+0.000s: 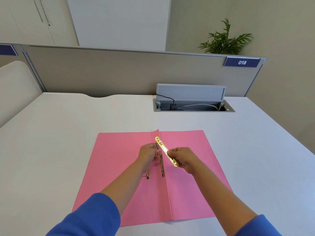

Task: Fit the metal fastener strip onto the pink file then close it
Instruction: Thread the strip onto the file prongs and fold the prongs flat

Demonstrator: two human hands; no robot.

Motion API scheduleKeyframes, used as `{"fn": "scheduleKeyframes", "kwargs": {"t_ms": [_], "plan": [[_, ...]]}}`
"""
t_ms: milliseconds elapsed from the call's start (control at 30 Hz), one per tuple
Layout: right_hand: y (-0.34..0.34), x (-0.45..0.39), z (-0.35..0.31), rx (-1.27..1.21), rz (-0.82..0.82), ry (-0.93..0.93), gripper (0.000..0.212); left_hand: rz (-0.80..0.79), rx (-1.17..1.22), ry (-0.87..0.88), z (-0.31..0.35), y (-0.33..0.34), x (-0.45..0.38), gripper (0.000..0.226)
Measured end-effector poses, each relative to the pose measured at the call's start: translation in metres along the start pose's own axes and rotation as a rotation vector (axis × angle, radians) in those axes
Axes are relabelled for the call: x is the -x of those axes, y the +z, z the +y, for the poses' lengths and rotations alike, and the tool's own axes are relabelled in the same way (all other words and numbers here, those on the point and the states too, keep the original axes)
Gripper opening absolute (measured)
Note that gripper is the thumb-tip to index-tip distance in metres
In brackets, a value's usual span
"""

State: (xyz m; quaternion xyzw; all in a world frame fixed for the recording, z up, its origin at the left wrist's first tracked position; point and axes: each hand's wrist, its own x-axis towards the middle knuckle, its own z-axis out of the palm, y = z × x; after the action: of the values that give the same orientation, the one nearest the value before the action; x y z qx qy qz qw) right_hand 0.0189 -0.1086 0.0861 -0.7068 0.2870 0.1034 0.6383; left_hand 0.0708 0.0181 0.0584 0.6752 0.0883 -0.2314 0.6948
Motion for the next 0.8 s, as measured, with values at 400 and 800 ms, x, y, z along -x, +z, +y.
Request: {"fn": "scheduleKeyframes", "kwargs": {"t_ms": [400, 800], "plan": [[0.0066, -0.0020, 0.0069, -0.030, -0.039, -0.030, 0.015, -0.020, 0.000, 0.043, -0.0075, 0.0010, -0.0009, 0.037], [0.0087, 0.0010, 0.0080, -0.021, -0.023, -0.025, 0.018, -0.081, 0.002, 0.112, -0.0112, 0.0030, -0.0021, 0.028]]}}
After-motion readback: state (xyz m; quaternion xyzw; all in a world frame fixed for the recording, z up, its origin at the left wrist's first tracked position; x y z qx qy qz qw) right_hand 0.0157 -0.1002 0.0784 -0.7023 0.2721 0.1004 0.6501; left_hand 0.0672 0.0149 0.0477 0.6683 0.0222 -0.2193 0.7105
